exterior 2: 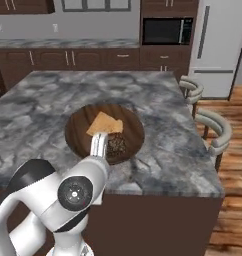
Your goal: Pick up the heated bread from the toaster oven and place it in the bowl. Then move the bread bowl to the dining counter.
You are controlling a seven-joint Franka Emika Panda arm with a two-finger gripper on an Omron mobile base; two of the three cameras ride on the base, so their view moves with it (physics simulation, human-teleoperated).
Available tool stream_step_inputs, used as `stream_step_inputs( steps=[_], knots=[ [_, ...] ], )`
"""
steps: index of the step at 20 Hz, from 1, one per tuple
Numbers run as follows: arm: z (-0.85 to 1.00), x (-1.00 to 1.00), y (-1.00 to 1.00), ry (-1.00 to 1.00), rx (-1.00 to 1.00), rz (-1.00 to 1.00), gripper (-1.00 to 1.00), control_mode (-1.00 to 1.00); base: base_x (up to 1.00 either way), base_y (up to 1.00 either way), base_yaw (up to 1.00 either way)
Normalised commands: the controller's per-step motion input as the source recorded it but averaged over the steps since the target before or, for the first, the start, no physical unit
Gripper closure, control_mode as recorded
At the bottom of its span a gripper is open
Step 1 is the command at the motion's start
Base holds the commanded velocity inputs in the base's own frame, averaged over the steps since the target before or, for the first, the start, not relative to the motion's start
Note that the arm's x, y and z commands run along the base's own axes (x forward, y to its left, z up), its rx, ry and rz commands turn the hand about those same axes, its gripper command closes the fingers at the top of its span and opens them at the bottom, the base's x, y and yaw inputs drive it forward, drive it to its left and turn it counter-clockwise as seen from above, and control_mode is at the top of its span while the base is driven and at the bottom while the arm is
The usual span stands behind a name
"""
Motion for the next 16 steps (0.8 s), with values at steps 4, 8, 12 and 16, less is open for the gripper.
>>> stream_step_inputs(
  steps=[4,8,12,16],
  knots=[
    [0.0,0.0,0.0,0.0,0.0,0.0,1.0,1.0,0.03,-0.97,0.58],
    [0.0,0.0,0.0,0.0,0.0,0.0,1.0,1.0,0.0,-1.0,0.47],
    [0.0,0.0,0.0,0.0,0.0,0.0,1.0,1.0,0.04,-0.75,0.54],
    [-0.13,0.12,-0.23,0.09,0.03,0.24,1.0,-1.0,0.02,-0.32,0.28]
  ],
)
